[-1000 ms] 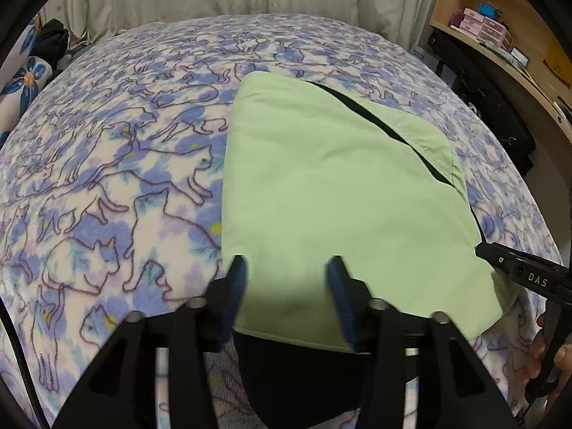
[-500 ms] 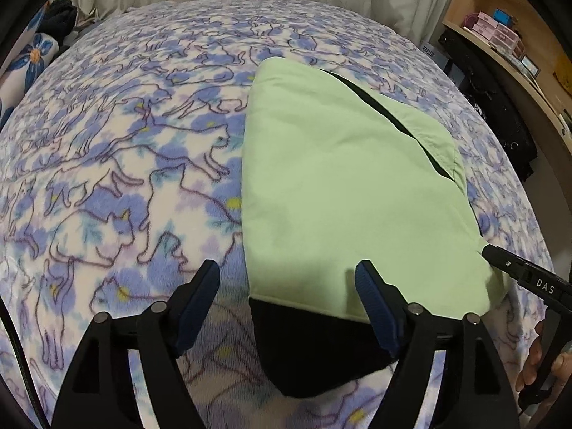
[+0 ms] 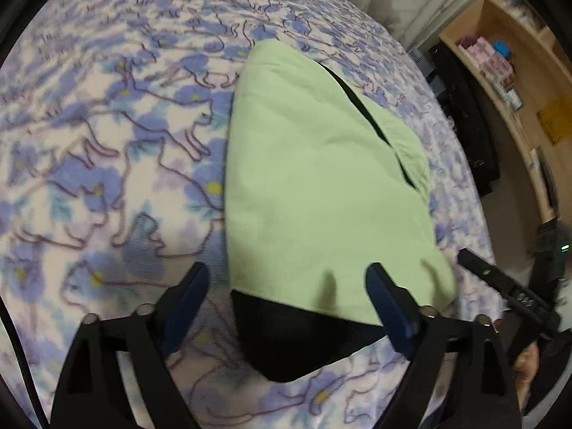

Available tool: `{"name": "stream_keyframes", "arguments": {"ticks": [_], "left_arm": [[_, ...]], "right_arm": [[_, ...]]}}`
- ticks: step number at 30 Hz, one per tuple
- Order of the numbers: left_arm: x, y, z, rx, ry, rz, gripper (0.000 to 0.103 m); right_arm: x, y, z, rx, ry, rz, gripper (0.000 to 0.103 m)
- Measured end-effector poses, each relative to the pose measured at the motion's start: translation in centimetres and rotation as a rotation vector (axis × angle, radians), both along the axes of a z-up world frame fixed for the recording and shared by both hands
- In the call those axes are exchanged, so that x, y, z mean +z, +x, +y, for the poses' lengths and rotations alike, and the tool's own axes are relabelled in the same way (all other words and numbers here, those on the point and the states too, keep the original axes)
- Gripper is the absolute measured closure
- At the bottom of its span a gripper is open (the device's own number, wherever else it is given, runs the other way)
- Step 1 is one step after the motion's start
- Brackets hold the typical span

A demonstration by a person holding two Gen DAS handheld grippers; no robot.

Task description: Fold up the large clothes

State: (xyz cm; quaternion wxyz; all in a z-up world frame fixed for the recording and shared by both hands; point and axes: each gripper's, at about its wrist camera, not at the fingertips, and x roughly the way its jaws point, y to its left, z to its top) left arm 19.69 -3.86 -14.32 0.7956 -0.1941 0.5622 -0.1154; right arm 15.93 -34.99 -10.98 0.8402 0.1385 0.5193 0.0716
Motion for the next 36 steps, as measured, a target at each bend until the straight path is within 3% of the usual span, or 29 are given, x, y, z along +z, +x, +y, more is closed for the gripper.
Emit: {"name": "stream_keyframes", "arguments": {"ticks": [3, 7, 12, 19, 22, 27, 31, 33, 36], "left_arm": [[-1.5, 0.9, 0.2, 0.008, -0.06, 0.02, 0.013], [-3.4, 2.3, -0.5, -0.022, -0.05, 0.027, 0.013], [-5.5, 3.9, -1.7, -0.073, -0.082, 0.035, 0.013], [-6.7, 6.2, -2.7, -0.116, -0.128, 0.004, 0.012], [-6.8, 6.8, -3.2, -0.14, -0.123, -0.01, 0.01], [-7.1, 8.1, -3.7, -0.162, -0.127, 0.0, 0.009], [-6.7, 8.2, -4.1, -0.173, -0.082, -0.015, 0.014], [-6.0, 7.8, -4.8, -0.176, -0.042, -0.05, 0.026], [-4.4, 7.2, -5.4, -0.185, 0.038, -0.107, 0.052]], "right_arm": [[-1.3, 0.8, -0.8, -0.001, 0.035, 0.036, 0.025], [-3.4, 2.0, -2.3, -0.017, 0.093, 0.075, 0.025], [-6.1, 3.5, -4.0, -0.024, 0.24, 0.109, 0.025], [-8.3, 6.5, -3.7, 0.05, 0.412, 0.086, 0.023], [-8.8, 8.1, -2.6, 0.08, 0.439, 0.077, 0.023], [-9.1, 9.6, -0.8, 0.112, 0.394, 0.078, 0.036], [-9.2, 9.0, -1.4, 0.092, 0.399, 0.068, 0.063], [-9.2, 8.8, -1.6, 0.086, 0.409, 0.06, 0.072], [-8.3, 8.5, -0.8, 0.093, 0.377, 0.036, 0.085]]}}
